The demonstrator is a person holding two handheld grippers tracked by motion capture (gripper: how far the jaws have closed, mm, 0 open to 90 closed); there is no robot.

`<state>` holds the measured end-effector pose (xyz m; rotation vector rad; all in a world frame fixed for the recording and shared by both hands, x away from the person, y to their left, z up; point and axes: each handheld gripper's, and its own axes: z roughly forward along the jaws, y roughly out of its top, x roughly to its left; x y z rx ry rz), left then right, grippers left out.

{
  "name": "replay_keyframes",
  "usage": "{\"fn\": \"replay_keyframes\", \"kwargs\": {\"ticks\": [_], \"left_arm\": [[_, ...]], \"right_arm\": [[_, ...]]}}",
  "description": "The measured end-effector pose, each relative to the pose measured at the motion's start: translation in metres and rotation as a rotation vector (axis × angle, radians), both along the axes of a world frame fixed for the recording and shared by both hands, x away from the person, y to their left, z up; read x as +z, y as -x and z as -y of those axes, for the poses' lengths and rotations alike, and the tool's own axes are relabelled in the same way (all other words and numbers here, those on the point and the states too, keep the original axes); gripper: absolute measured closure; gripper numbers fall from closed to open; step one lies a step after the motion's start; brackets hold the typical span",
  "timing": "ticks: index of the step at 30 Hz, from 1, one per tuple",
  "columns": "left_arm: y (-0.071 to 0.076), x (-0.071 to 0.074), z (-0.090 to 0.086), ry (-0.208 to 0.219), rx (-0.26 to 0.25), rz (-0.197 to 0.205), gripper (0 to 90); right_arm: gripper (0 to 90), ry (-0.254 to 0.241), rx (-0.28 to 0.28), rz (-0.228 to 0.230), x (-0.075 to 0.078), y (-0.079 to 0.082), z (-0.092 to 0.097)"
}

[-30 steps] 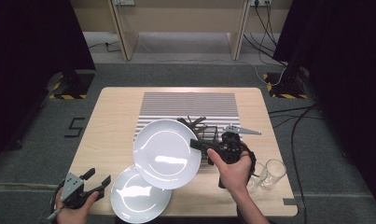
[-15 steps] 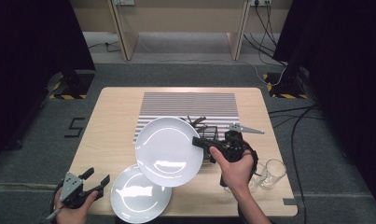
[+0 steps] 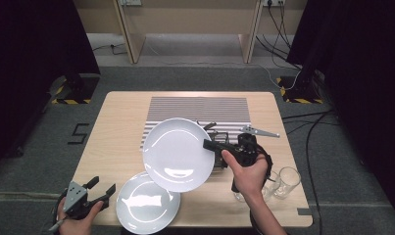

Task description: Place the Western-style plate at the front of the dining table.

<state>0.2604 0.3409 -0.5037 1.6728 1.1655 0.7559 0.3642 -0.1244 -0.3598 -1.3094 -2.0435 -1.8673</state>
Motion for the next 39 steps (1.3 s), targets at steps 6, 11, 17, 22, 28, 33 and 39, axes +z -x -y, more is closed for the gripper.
{"fn": "replay_keyframes", "kwargs": {"ticks": [6, 11, 17, 22, 28, 33, 39], "left_arm": [[0.000, 0.000, 0.000, 0.002, -0.001, 0.001, 28.7], [0.000, 0.000, 0.000, 0.003, -0.003, 0.002, 28.6], [0.000, 0.000, 0.001, 0.001, -0.004, 0.002, 28.6], [0.000, 0.000, 0.001, 0.000, -0.006, 0.002, 28.6], [0.000, 0.000, 0.001, -0.002, -0.006, 0.003, 28.6], [0.000, 0.000, 0.001, -0.002, -0.006, 0.003, 28.6], [0.000, 0.000, 0.001, -0.003, -0.007, 0.001, 28.6]], "right_arm": [[86.7, -0.006, -0.007, 0.002, 0.003, -0.001, 0.001], [86.7, -0.010, -0.010, 0.007, 0.005, -0.002, 0.001], [86.7, -0.015, -0.013, 0.013, 0.010, -0.005, 0.002], [86.8, -0.020, -0.014, 0.015, 0.013, -0.007, 0.002], [86.8, -0.024, -0.019, 0.017, 0.015, -0.010, 0.004], [86.7, -0.031, -0.024, 0.018, 0.016, -0.013, 0.005], [86.7, -0.036, -0.024, 0.018, 0.017, -0.014, 0.006]]}}
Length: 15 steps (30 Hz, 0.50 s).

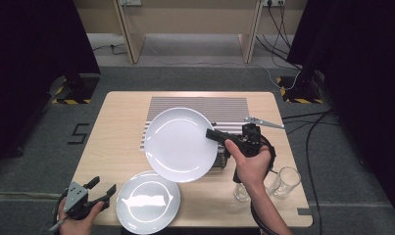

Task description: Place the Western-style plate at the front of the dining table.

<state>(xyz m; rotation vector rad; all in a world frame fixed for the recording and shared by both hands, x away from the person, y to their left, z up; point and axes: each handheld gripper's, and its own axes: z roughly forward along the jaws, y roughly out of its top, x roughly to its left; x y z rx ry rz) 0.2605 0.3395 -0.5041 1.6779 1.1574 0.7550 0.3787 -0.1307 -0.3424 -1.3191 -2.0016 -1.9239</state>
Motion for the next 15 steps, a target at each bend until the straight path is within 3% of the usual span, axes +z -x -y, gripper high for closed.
{"fn": "replay_keyframes", "kwargs": {"ticks": [15], "left_arm": [[0.0001, 0.0001, 0.0000, -0.002, -0.001, 0.001, 28.6]], "right_arm": [[86.7, -0.006, -0.009, 0.008, 0.0069, -0.0055, 0.0022]]}}
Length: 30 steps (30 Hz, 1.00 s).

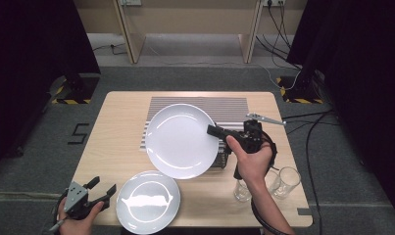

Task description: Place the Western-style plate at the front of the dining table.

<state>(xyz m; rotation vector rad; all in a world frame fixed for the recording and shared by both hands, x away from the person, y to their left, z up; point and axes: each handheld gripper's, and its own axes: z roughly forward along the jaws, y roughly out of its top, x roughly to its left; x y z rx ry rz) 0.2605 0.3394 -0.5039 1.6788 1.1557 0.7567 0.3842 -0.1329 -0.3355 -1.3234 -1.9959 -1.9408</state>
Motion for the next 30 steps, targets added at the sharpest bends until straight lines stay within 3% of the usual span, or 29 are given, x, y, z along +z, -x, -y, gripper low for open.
{"fn": "replay_keyframes", "kwargs": {"ticks": [30], "left_arm": [[0.0001, 0.0002, -0.0001, 0.000, 0.003, 0.003, 28.6]], "right_arm": [[86.7, -0.016, -0.018, 0.003, 0.0104, -0.0085, 0.0043]]}}
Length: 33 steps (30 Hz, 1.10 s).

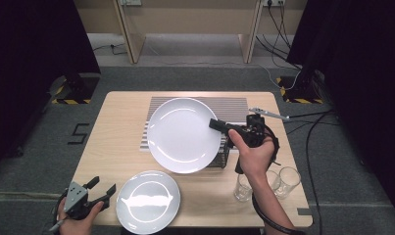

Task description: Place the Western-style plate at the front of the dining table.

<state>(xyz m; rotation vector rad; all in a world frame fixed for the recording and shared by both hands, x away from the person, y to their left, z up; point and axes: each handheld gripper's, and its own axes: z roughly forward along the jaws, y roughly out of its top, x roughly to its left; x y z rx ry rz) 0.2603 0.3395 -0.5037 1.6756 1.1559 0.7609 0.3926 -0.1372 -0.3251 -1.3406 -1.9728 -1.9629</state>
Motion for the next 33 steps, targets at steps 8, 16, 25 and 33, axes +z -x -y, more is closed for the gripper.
{"fn": "replay_keyframes", "kwargs": {"ticks": [8, 16, 25, 33], "left_arm": [[0.000, 0.000, 0.000, 0.000, 0.001, 0.001, 28.6], [0.000, 0.000, 0.000, -0.001, 0.003, 0.002, 28.5], [0.000, 0.000, 0.000, -0.002, 0.002, 0.002, 28.5], [0.000, 0.000, 0.000, -0.001, 0.002, 0.002, 28.6]], "right_arm": [[86.7, -0.007, -0.005, 0.000, 0.003, -0.003, 0.001], [86.6, -0.009, -0.012, 0.003, 0.003, -0.007, 0.003], [86.6, -0.020, -0.019, -0.007, 0.006, -0.010, 0.006], [86.7, -0.025, -0.022, -0.001, 0.008, -0.013, 0.007]]}}
